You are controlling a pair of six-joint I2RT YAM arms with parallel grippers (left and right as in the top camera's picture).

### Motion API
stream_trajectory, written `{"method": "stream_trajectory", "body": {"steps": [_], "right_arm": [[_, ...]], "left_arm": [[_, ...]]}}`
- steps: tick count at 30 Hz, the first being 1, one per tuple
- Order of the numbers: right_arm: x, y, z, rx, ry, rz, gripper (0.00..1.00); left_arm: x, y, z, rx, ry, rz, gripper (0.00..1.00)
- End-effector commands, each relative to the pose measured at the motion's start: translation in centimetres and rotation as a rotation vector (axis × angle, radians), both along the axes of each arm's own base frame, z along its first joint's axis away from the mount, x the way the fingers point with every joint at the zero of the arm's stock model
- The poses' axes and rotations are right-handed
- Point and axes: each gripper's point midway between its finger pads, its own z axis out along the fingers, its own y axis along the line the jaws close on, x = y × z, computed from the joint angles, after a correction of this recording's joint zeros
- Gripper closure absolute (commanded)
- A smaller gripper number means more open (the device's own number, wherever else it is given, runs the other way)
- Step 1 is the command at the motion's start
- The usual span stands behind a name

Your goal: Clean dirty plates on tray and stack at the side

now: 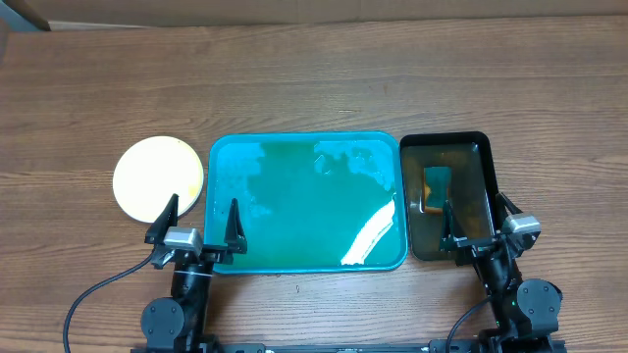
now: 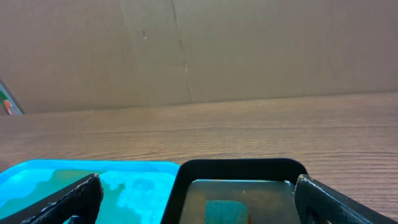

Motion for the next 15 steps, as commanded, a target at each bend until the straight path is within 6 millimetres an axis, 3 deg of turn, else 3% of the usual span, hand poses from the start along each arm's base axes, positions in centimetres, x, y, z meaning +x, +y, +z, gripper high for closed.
{"method": "stream_trajectory", "body": {"steps": [1,5,15], "right_arm": [[0.1,-0.3,-0.2,-0.003,-0.004,-0.016,0.00],[0.1,-0.3,-0.2,-0.003,-0.004,-0.016,0.00],[0.1,-0.3,-0.2,-0.003,-0.004,-0.016,0.00]], "left_arm": [[0.1,-0.1,-1.5,0.058,0.045,-0.006,0.00],[0.1,-0.1,-5.0,0.002,0.195,-0.012,0.00],[0.1,-0.1,-5.0,-0.001,0.194,-0.010,0.00]]}}
